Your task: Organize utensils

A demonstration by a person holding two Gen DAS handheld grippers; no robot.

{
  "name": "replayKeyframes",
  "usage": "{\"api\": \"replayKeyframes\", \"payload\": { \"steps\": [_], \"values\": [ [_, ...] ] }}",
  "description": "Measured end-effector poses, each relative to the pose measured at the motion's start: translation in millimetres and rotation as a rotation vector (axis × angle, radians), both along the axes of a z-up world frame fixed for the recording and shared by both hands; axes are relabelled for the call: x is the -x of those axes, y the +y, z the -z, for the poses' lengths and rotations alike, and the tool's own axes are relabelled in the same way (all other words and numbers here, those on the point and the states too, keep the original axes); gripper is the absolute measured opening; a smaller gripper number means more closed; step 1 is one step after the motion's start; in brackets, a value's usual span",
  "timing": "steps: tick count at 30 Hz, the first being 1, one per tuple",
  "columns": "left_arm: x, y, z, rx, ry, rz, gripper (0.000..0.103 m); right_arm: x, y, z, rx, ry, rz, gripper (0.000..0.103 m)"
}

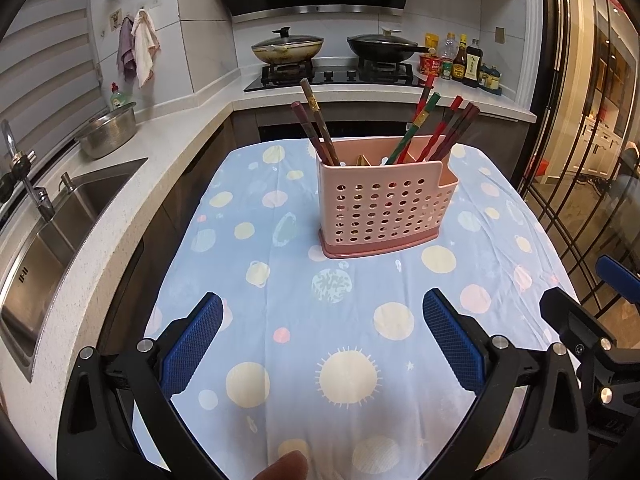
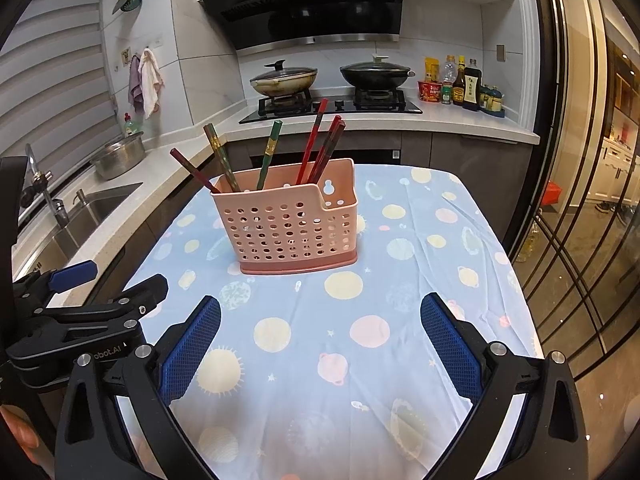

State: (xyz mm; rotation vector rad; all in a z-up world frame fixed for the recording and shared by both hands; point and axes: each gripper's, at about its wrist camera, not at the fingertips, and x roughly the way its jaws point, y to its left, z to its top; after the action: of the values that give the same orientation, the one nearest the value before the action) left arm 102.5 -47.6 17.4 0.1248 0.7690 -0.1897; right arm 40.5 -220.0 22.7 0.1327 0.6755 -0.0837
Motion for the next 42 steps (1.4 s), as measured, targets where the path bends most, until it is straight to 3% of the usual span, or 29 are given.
{"api": "replayKeyframes", "payload": {
  "steps": [42],
  "values": [
    [2.7,-2.7,4.3,-0.013,0.008,-0.002,0.096,-1.2,4.8,6.4,-0.002,0.018,-0.008,0.096]
  ]
}}
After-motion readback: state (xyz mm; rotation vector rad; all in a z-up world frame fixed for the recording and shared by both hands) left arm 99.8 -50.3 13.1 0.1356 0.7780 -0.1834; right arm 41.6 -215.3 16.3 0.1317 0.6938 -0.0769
